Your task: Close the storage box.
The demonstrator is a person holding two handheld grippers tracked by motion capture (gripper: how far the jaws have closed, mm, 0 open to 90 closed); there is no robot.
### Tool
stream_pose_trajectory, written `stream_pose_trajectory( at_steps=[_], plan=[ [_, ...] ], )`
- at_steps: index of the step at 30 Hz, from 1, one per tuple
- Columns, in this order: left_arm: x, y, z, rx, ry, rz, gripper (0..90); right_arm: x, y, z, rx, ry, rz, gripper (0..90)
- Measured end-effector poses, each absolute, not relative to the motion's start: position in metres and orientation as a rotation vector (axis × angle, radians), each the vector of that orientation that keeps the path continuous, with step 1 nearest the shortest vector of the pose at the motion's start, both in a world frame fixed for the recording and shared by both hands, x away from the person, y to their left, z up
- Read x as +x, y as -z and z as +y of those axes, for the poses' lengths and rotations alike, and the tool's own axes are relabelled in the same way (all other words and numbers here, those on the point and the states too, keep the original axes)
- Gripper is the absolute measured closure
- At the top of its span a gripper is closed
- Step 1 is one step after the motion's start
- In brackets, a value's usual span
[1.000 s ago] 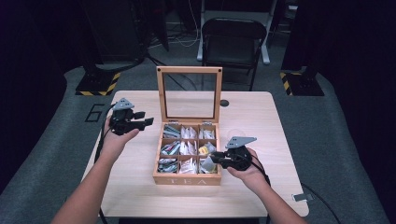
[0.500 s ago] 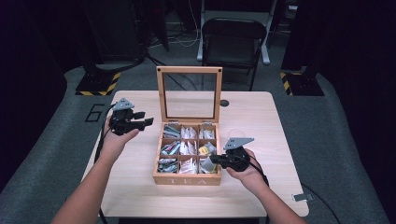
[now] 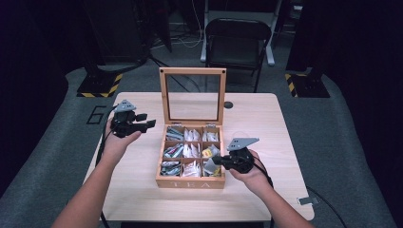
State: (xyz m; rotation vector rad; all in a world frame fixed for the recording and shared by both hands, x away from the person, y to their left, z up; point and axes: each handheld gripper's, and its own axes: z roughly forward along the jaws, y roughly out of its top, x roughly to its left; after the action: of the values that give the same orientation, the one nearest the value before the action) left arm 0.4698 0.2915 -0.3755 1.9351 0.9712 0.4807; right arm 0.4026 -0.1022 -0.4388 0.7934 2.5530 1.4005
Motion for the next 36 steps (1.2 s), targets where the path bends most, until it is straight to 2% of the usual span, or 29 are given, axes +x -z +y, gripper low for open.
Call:
stream_pose_trajectory(
  at_steps=[23,36],
  plan=[
    [0.469,0.374,0.294,1.924,-0.482,0.978,48.8,0.408,0.387,-0.112,0.741,-1.440,2.485,90.0],
    [0.469,0.374,0.294,1.917,-0.486,0.977,48.8,0.415,0.370,-0.117,0.750,-1.428,2.455,90.0]
  ],
)
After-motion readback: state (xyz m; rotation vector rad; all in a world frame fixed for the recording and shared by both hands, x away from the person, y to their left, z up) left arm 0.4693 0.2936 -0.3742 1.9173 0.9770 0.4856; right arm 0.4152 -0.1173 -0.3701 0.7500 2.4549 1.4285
